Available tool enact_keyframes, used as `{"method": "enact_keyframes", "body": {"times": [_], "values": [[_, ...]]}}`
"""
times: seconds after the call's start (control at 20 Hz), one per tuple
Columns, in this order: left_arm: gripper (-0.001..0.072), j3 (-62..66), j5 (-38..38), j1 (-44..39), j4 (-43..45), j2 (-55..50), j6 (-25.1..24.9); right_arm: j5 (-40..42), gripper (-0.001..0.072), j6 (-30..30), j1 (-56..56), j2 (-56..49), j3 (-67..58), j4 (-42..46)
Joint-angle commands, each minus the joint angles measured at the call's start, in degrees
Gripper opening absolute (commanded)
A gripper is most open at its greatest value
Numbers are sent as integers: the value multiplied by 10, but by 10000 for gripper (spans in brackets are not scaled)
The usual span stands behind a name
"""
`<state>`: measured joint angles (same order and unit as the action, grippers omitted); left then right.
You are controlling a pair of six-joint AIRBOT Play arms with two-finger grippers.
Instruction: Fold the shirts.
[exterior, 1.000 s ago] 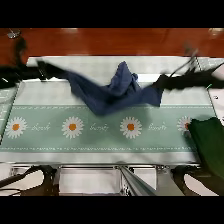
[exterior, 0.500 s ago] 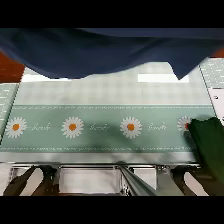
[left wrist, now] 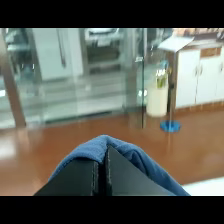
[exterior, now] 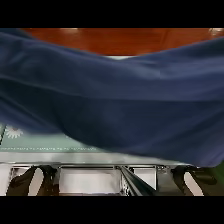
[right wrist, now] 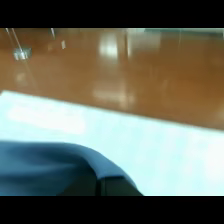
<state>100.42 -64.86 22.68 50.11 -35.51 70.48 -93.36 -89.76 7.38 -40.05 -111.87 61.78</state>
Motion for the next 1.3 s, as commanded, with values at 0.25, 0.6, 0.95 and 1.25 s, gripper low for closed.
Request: {"method": "enact_keyframes", "body": {"times": [0.25, 0.6, 0.95, 1.25], "values": [[24, -107, -93, -82, 159, -132, 104, 83, 29, 55, 0, -18, 335, -87], [24, -181, 70, -163, 159, -370, 124, 386, 30, 126, -1, -269, 443, -136], [25, -181, 227, -216, 149, -496, 209, 439, 30, 124, -3, -565, 249, -239], [707, -176, 162, -211, 151, -487, 201, 236, 632, 107, 47, -618, 120, -196]]}}
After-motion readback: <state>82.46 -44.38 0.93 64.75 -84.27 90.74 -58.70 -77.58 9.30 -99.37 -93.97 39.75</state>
